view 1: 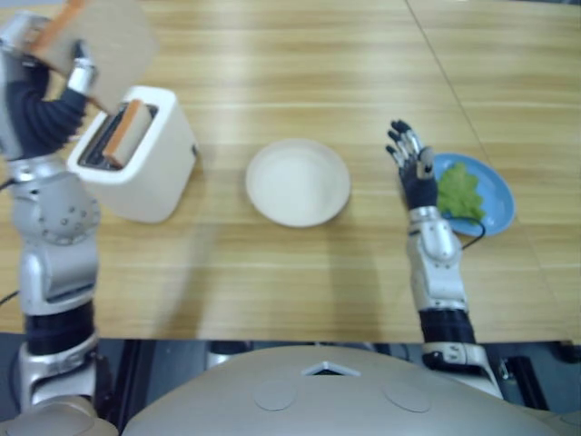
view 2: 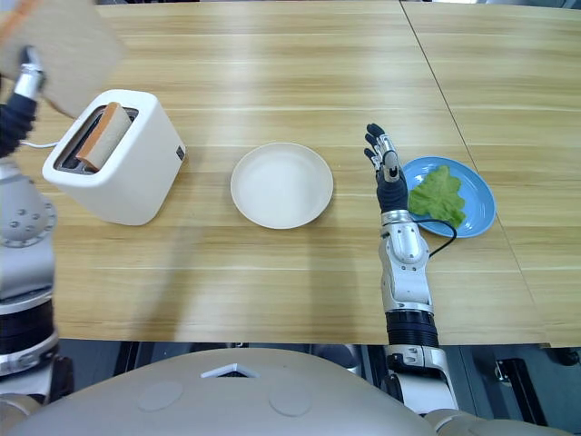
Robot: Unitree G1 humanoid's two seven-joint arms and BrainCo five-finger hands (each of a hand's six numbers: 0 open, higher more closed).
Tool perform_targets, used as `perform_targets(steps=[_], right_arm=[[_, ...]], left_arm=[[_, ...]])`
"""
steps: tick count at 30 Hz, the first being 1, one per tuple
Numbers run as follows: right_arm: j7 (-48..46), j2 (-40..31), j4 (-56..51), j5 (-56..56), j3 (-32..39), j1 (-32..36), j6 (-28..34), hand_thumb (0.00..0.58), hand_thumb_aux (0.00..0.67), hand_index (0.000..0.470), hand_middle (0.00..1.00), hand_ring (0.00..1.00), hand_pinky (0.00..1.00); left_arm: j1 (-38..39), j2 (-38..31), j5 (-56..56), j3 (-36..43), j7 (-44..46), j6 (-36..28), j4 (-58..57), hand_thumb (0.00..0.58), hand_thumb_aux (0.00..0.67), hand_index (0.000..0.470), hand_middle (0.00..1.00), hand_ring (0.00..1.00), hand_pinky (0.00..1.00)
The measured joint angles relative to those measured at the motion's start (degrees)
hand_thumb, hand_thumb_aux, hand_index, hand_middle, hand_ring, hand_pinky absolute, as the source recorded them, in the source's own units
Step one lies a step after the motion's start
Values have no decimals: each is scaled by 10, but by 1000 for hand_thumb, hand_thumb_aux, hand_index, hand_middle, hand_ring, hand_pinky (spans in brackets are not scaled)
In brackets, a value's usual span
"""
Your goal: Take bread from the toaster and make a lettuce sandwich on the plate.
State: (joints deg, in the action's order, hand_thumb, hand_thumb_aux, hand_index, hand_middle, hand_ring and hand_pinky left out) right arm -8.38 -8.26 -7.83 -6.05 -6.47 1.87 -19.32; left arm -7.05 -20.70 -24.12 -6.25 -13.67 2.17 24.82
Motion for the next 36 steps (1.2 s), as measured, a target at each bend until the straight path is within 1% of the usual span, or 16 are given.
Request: perform_targets(steps=[1,3,4,6,8,10,12,15,19,24,29,30,31,33,36], right_arm=[[0,1,0,0,1,0,0,0,0,0,0,0,0],[0,0,-1,0,-1,0,0,0,0,0,0,0,0],[1,0,-1,0,-1,1,1,0,0,0,0,0,0],[0,3,-1,0,2,3,0,0,0,0,0,0,0],[1,3,0,0,1,1,1,0,0,0,0,0,0],[1,2,1,0,0,-1,1,0,0,0,0,0,0],[1,2,2,0,0,-3,2,0,0,0,0,0,0],[1,2,7,0,1,-6,2,0,0,0,0,0,0],[2,4,20,1,2,-11,3,0,0,0,0,0,0],[2,6,21,3,3,-16,7,0,0,0,0,0,0],[2,6,22,8,3,-18,10,0,0,0,0,0,0],[2,6,22,10,3,-18,10,0,0,0,0,0,0],[2,6,22,10,3,-18,10,0,0,0,0,0,0],[2,7,24,10,3,-17,12,0,0,0,0,0,0],[2,6,33,11,3,-18,13,0,0,0,0,0,0]], left_arm=[[-2,32,24,43,24,8,-28,580,670,460,1000,1000,1000],[-9,72,53,91,54,24,-76,580,670,460,1000,1000,1000],[-20,118,77,132,78,41,-142,580,670,460,1000,1000,1000],[-23,134,85,164,91,49,-183,580,670,460,1000,1000,1000],[-62,171,106,176,109,78,-308,580,670,460,1000,1000,1000],[-91,187,112,179,116,98,-392,580,670,460,1000,1000,1000],[-126,192,106,190,116,119,-484,580,670,460,1000,1000,1000],[-156,190,87,200,108,133,-560,580,670,460,1000,1000,1000],[-202,181,57,213,98,134,-649,580,670,460,1000,1000,1000],[-221,155,26,222,87,114,-690,580,670,460,1000,1000,1000],[-220,131,-29,258,88,66,-672,580,670,460,1000,1000,1000],[-219,123,-48,271,89,54,-662,441,342,235,604,604,604],[-219,116,-69,285,89,39,-648,0,0,0,0,0,0],[-206,96,-116,311,88,3,-601,0,0,0,0,0,0],[-184,82,-161,330,87,-32,-538,0,0,0,0,0,0]])
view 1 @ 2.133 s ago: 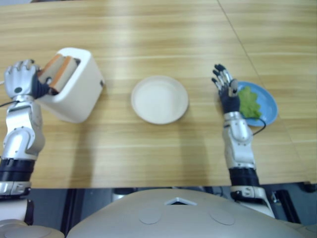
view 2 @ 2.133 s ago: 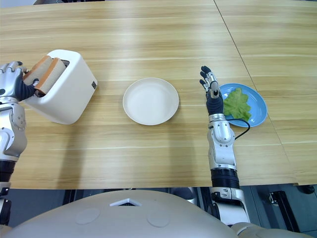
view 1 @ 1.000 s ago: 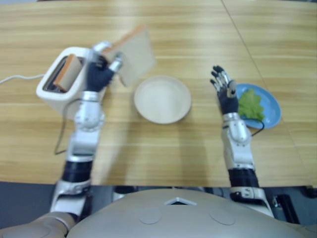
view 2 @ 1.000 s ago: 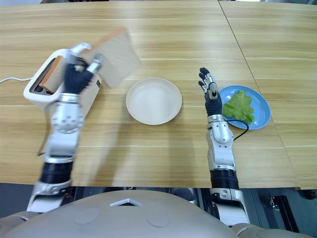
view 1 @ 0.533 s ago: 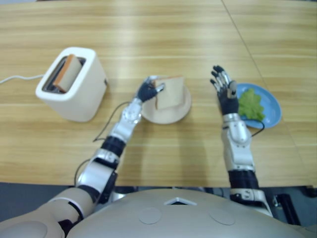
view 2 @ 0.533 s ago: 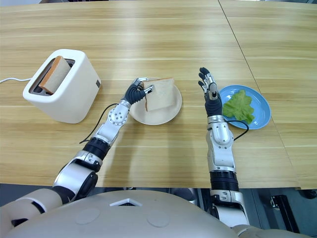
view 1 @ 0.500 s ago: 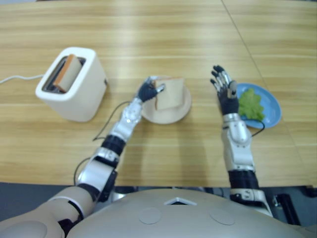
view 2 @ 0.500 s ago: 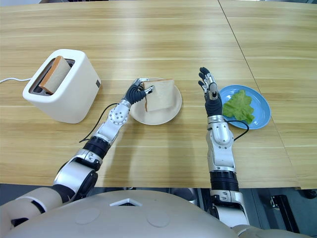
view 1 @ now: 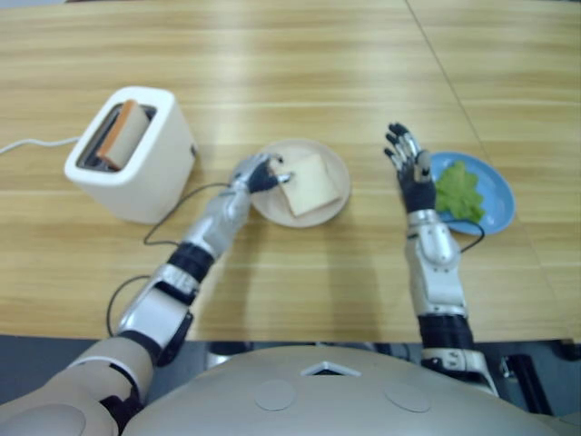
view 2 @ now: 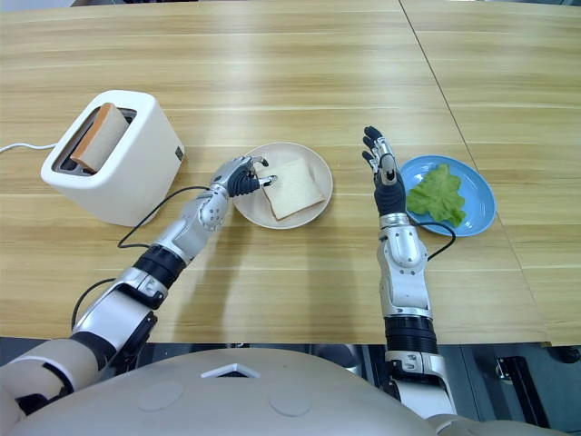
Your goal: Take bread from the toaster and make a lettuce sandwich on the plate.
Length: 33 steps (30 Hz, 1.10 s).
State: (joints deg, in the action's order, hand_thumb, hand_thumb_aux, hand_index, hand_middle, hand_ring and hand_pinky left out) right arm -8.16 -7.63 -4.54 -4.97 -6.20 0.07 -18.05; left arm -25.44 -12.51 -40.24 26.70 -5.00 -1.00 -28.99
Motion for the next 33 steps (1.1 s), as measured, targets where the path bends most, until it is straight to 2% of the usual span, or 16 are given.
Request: perform_targets(steps=[4,11,14,15,18,20,22,26,33], right_arm=[[0,-1,11,1,-1,-1,1,0,0,0,0,0,0],[7,-35,69,27,-9,-18,-1,0,0,0,0,0,0],[30,-81,88,88,-27,-18,-18,0,0,0,0,0,0],[59,-116,84,145,-30,-15,-23,0,0,0,0,0,0],[159,-238,20,322,-31,4,-5,0,0,0,0,0,0],[235,-337,-66,454,-20,17,39,0,0,0,0,0,0],[289,-395,-161,531,18,41,72,0,0,0,0,0,0],[328,-433,-311,603,87,77,114,0,0,0,0,0,0],[370,-395,-491,626,191,153,127,0,0,0,0,0,0]], left_arm=[[12,-6,-42,8,-16,-20,80,0,0,0,0,0,0],[73,-44,-129,-15,-60,-53,308,0,0,0,0,0,0],[95,-52,-137,-47,-75,-51,378,0,0,0,0,0,0],[101,-51,-132,-57,-79,-46,385,0,0,0,0,0,0],[117,-41,-99,-68,-86,-25,369,0,0,0,0,0,0],[123,-27,-60,-74,-87,-6,320,0,0,0,0,0,0],[129,-23,-33,-78,-87,7,276,0,0,0,0,0,0],[136,-21,-19,-79,-87,21,255,0,0,0,0,0,0],[138,-19,-20,-78,-88,29,255,0,0,0,0,0,0]])
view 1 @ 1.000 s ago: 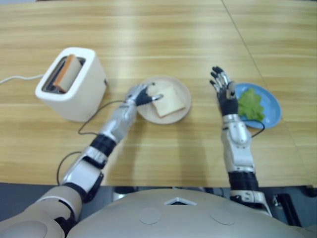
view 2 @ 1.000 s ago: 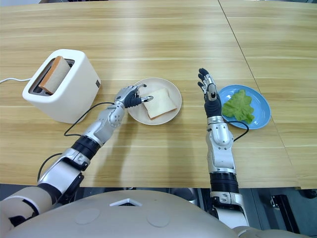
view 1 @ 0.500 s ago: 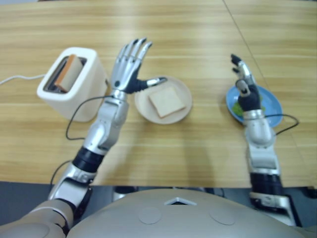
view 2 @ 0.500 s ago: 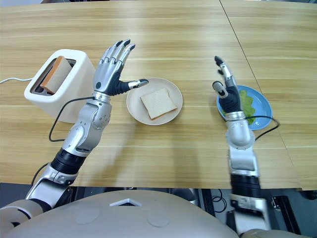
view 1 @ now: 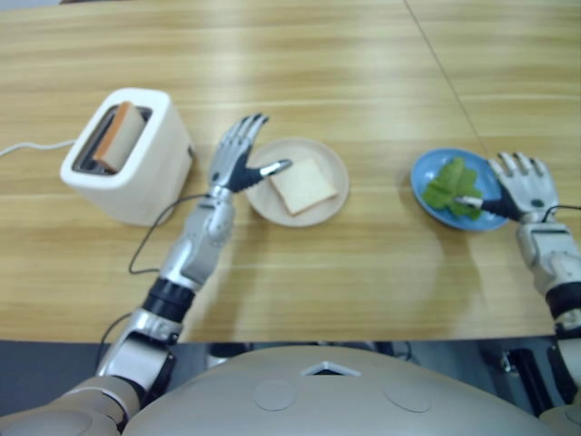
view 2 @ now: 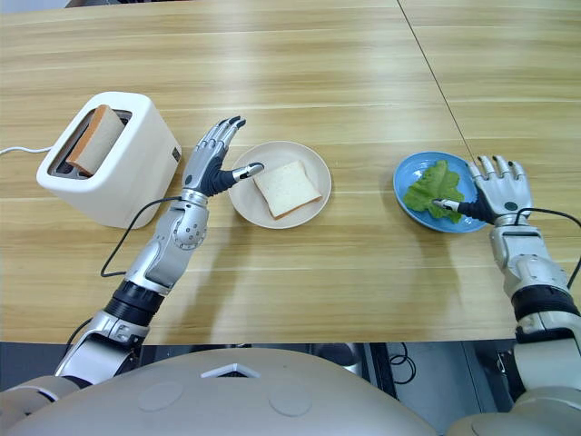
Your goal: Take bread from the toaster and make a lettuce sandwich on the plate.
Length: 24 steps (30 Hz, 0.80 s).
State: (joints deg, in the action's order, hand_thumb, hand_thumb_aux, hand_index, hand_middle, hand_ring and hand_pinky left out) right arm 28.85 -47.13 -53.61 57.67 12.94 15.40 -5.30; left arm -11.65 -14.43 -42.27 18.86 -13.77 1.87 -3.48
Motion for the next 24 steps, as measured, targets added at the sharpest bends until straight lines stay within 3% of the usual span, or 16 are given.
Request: perform_targets(steps=[6,16,17,18,19,20,23,24], right_arm=[[26,27,-91,-16,44,47,0,0,0,0,0,0,0],[41,28,-73,-28,91,56,9,0,0,0,0,0,0],[41,26,-64,-28,94,53,10,447,349,240,0,0,0],[42,26,-58,-29,96,51,10,447,349,240,0,0,0],[42,25,-51,-32,97,48,10,524,462,317,0,0,0],[42,25,-42,-37,97,47,9,580,670,460,0,0,0],[41,23,-24,-45,97,47,6,580,670,460,0,0,0],[39,23,-19,-51,96,46,5,580,670,460,259,259,259]], left_arm=[[0,1,-1,0,0,6,-2,0,0,0,0,0,0],[0,3,-1,0,-1,8,-23,0,0,0,0,0,0],[0,3,-2,0,-1,8,-24,0,0,0,0,0,0],[0,3,-2,0,-1,8,-24,0,0,0,0,0,0],[0,3,-2,0,-1,8,-25,0,0,0,0,0,0],[0,3,-2,0,-1,8,-25,0,0,0,0,0,0],[-1,5,-2,2,-1,9,-26,0,0,0,0,0,0],[-1,6,-2,3,-1,9,-26,0,0,0,0,0,0]])
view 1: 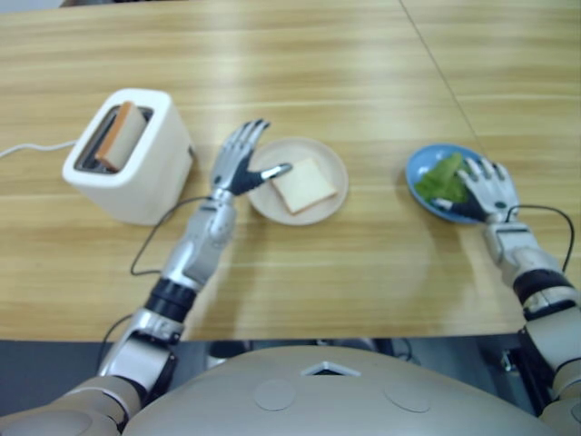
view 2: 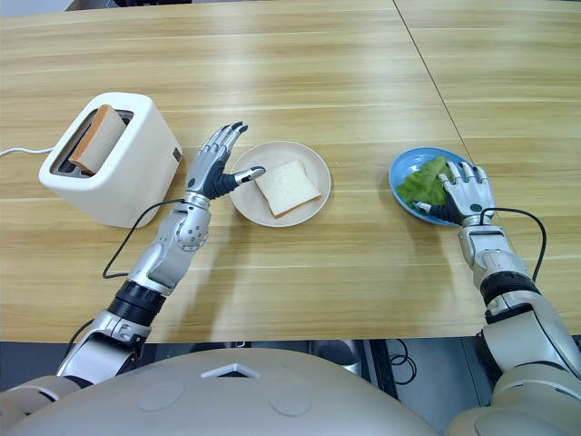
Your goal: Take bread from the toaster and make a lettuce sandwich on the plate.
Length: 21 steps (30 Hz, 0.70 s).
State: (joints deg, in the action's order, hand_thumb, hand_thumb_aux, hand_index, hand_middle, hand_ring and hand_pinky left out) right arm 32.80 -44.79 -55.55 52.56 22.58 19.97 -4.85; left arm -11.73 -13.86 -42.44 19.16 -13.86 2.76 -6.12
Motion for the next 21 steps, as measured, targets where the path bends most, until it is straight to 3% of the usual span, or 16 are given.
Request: perform_targets(steps=[1,2,4,5,6,7,21], right_arm=[[-1,0,3,-6,-1,-3,-1,580,670,460,259,259,259],[-3,0,3,-12,-1,-5,-1,580,670,460,545,545,545],[-6,0,4,-20,-2,-11,-3,580,670,460,675,675,675],[-9,0,5,-26,-3,-11,-6,580,670,460,769,769,769],[-11,0,5,-28,-3,-11,-7,580,670,460,937,937,937],[-12,0,5,-32,-3,-12,-9,580,670,460,1000,1000,1000],[-33,-15,26,-78,-24,-37,-38,580,670,460,1000,1000,1000]], left_arm=[[0,0,0,1,0,0,0,0,0,0,0,0,0],[0,0,0,1,0,0,0,0,0,0,0,0,0],[0,0,0,1,0,0,-1,0,0,0,0,0,0],[0,0,0,1,0,0,-1,0,0,0,0,0,0],[0,0,0,2,0,0,-1,0,0,0,0,0,0],[0,0,0,2,0,1,-1,0,0,0,0,0,0],[0,-1,0,4,0,2,-6,0,0,0,0,0,0]])
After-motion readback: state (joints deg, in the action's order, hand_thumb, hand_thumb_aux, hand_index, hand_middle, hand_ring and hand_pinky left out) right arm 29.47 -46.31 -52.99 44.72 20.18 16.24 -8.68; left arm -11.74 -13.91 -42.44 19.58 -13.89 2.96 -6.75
